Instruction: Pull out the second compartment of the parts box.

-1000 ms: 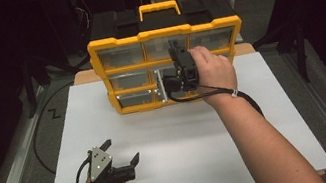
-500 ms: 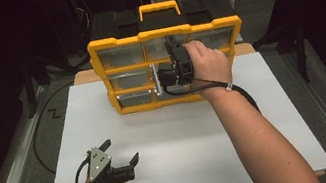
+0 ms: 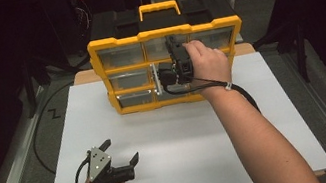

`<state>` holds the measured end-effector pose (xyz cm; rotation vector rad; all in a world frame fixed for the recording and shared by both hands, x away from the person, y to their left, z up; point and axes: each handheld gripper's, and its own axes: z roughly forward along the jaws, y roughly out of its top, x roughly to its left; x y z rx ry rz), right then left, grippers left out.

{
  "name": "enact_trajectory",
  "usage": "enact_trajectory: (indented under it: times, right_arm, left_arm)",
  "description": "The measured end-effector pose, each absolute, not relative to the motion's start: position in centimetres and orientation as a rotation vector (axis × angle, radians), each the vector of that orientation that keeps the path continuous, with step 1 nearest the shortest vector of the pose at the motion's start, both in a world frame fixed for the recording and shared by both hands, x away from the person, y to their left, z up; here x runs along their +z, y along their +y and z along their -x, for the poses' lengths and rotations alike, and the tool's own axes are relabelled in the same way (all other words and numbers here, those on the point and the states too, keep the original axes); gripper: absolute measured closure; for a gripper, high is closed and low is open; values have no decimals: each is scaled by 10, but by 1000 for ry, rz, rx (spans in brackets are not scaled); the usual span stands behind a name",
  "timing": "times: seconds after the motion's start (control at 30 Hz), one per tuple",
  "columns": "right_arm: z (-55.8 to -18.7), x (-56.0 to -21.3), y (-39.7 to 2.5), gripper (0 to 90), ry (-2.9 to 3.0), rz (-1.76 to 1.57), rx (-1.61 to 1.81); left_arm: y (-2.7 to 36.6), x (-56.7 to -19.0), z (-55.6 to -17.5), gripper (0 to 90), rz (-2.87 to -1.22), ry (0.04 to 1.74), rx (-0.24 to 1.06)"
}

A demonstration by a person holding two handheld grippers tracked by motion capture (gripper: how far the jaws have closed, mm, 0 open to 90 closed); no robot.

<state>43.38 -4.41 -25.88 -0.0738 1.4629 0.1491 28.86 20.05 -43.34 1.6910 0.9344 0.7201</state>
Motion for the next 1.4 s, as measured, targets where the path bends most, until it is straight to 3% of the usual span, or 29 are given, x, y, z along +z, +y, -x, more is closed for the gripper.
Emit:
enact_trajectory:
  times: [0.77,1.4]
  right_arm:
    - [-433,-264,-42,838,1446,70,120]
    - [-415,-264,-45,841,1444,69,131]
  left_arm:
    - [200,-434,-290,5,-1694,934,713]
    - [199,-434,-290,5,-1703,928,710]
